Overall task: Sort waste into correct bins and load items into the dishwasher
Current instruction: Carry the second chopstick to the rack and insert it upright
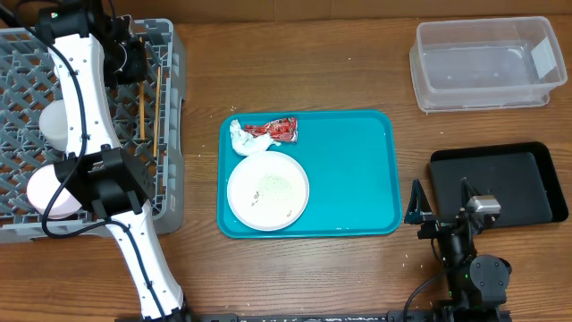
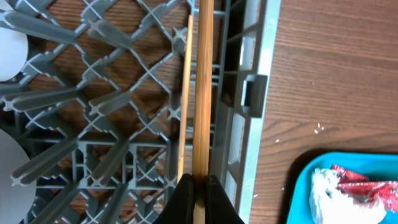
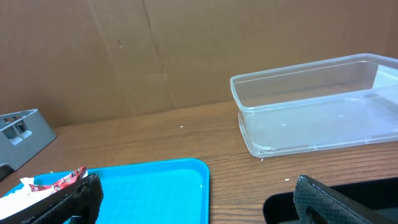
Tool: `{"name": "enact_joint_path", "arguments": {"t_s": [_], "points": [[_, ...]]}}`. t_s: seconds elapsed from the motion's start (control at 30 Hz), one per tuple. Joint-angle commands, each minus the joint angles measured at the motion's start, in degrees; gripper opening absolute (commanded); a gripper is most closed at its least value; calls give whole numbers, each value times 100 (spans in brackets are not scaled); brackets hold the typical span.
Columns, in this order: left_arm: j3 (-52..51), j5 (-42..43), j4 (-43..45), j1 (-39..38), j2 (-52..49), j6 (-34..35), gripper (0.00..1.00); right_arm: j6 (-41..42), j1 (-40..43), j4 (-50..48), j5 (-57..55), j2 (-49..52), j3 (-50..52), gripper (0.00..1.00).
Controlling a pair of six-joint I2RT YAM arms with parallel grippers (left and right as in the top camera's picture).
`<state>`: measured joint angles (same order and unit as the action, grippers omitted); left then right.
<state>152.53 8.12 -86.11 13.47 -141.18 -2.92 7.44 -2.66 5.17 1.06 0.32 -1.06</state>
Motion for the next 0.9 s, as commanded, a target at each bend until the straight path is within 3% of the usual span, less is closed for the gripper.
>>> {"name": "enact_joint_path", "arguments": {"t_s": [0.0,0.1,0.13,0.2,0.27,0.6,0.87], "points": [[-35,-63,61,-46,-9,229,4,-20,11,-35,-37,-15,59,100],[-35,-63,66,-61,-9,232,9,-20,11,-35,-37,-15,59,100],[-35,-61,63,-68,-9,232,20,-20,11,-35,-37,-15,59,100],[-35,-59,52,-81,-9,236,30,-20,11,-35,-37,-15,59,100],[-35,-59,50,-81,-9,330,100,-20,11,-35,-37,-15,59,100],[48,422,-280,-57,90,511,100,-20,11,-35,-37,-15,59,100],[256,730,-496,203,994,527,100,-20,11,-35,-37,-15,59,100]]}}
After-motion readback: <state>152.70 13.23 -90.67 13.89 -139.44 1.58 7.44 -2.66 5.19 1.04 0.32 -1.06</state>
